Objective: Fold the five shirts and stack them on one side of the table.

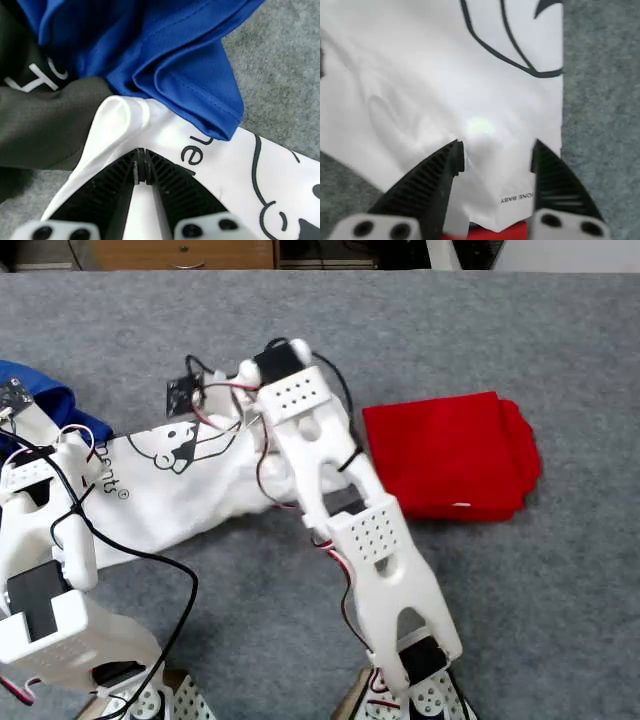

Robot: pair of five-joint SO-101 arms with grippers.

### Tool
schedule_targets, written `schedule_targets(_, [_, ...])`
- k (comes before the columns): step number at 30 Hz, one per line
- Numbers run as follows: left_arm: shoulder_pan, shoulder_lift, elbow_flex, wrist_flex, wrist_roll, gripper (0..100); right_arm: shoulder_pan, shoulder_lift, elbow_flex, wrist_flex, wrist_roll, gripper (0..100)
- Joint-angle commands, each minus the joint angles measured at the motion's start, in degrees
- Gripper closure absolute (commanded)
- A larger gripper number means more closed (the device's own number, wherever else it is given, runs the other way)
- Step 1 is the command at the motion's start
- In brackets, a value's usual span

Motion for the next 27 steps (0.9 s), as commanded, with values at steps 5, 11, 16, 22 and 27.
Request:
schedule_targets(5, [-0.44,-0.31,-2.99,-0.09,-0.53,98,2.15,-0.57,-9.36,2.20,0.53,77.4])
schedule_targets(11, [-0.44,-0.31,-2.99,-0.09,-0.53,98,2.07,-6.02,-6.46,2.29,-8.70,99.6])
schedule_targets(16, [-0.44,-0.40,-2.99,-0.09,-0.53,98,1.19,-17.63,13.05,2.29,-8.79,99.5])
schedule_targets(22, [-0.44,-0.48,-2.99,-0.09,-0.53,98,1.10,-31.78,38.11,1.05,-8.44,99.6])
schedule_targets(27, [-0.44,-0.48,-2.99,-0.09,-0.53,98,0.75,-40.04,56.75,-4.92,-6.68,99.6])
